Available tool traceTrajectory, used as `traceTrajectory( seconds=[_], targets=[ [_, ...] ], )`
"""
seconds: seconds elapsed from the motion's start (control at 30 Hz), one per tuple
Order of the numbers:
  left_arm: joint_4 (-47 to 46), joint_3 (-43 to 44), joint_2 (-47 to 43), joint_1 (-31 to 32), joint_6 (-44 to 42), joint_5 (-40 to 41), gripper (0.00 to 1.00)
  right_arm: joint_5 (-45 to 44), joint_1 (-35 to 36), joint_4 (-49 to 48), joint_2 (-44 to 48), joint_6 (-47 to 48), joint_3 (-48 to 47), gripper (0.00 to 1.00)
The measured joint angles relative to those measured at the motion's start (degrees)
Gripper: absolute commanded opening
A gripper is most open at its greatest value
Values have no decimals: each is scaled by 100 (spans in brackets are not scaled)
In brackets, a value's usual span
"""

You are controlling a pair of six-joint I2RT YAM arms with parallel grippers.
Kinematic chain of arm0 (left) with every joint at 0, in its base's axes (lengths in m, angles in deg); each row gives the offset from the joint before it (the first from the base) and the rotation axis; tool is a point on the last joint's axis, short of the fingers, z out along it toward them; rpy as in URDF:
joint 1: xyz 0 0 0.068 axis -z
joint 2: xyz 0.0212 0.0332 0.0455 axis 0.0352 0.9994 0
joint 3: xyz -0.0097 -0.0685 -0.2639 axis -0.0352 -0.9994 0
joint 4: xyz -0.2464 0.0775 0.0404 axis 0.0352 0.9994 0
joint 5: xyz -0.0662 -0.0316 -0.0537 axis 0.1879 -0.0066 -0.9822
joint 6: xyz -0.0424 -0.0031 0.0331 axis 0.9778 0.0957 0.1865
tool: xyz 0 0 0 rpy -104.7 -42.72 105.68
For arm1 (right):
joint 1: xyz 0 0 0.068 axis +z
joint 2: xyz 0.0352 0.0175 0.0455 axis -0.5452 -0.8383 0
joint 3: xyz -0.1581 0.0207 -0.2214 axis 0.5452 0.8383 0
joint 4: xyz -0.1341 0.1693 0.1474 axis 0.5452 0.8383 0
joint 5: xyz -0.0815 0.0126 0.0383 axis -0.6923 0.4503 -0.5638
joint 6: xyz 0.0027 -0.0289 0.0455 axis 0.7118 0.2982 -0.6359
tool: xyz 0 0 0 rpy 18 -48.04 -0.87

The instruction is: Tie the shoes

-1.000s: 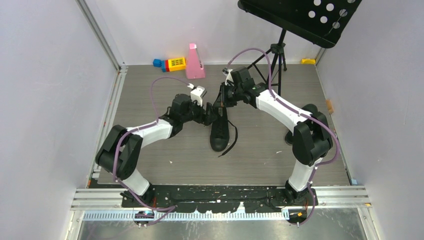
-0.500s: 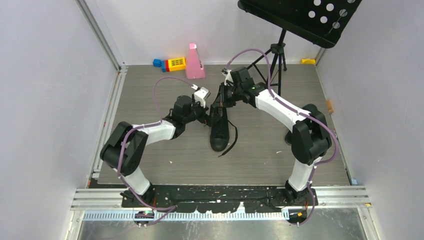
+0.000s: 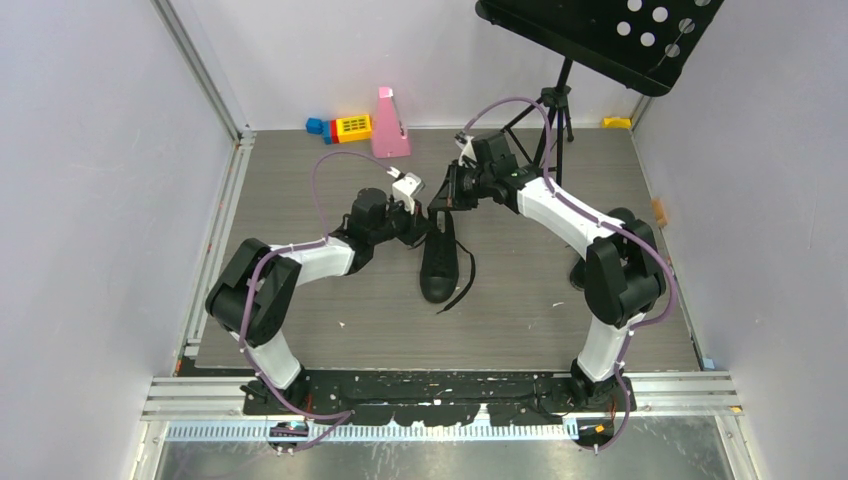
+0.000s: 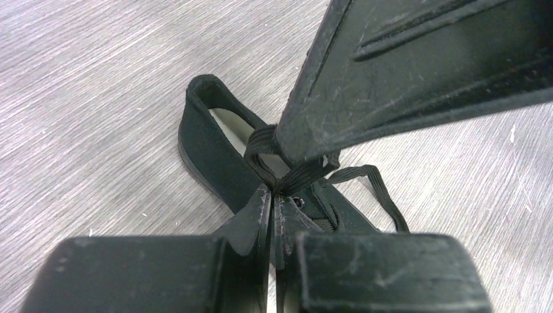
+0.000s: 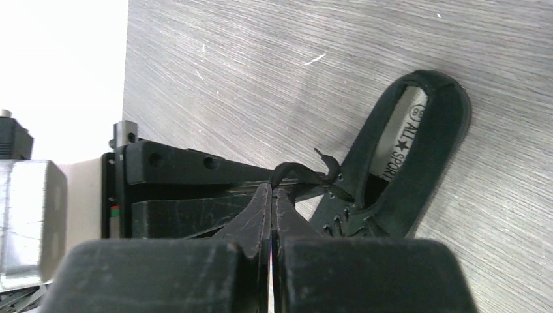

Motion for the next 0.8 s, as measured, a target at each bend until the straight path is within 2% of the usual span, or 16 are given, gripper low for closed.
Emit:
traceTrajectory(
  seconds=[0.27,0.3,0.33,0.4,0.47,0.63,0.8],
  targets=[
    [168,2,2,0,13,52,2,4,-170,-74,2,-22,223,0],
    [177,2,2,0,13,55,10,4,-179,-81,2,-20,234,0],
    [195,4,2,0,17,61,23,7,-181,-85,2,-20,243,0],
    [234,7,2,0,22,98,53,13,-179,-83,2,-17,251,0],
    [269,7,2,0,22,155,69,48,-179,-83,2,-17,251,0],
    [232,2,2,-4,7,219,83,142,-179,-85,2,-9,251,0],
    [229,74,44,-48,-28,61,86,221,-179,-85,2,2,251,0]
  ],
)
